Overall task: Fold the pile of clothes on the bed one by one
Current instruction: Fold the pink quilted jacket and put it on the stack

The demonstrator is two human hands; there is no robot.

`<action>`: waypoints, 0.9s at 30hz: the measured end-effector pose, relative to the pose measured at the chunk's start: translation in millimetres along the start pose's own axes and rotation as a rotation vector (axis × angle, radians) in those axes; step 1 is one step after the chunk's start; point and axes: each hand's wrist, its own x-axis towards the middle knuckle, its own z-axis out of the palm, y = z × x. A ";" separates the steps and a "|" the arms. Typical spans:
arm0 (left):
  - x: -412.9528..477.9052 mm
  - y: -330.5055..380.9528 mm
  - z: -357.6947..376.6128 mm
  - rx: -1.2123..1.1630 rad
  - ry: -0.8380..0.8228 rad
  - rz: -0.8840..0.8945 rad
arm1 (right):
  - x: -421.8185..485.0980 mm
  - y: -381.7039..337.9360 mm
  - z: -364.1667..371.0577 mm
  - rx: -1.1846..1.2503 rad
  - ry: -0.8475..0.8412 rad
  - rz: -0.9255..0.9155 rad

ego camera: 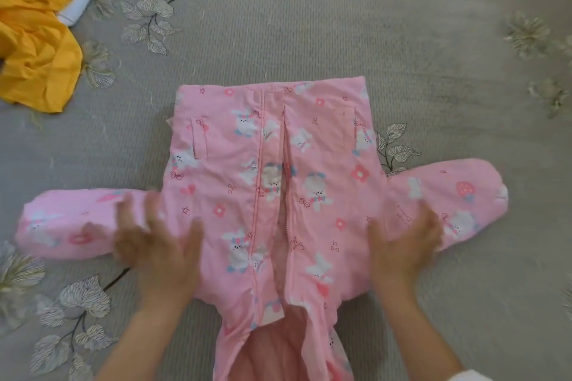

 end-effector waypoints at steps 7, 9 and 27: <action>-11.2 -5.0 55.0 0.429 -0.619 0.460 | -29.6 4.5 71.5 -0.512 -0.636 -0.603; -8.1 -1.2 67.5 0.411 -0.590 0.450 | -33.1 12.2 83.7 -0.537 -0.594 -0.634; -23.8 -1.4 65.2 0.164 -0.623 0.550 | -17.6 20.2 24.3 -0.426 -0.655 -0.892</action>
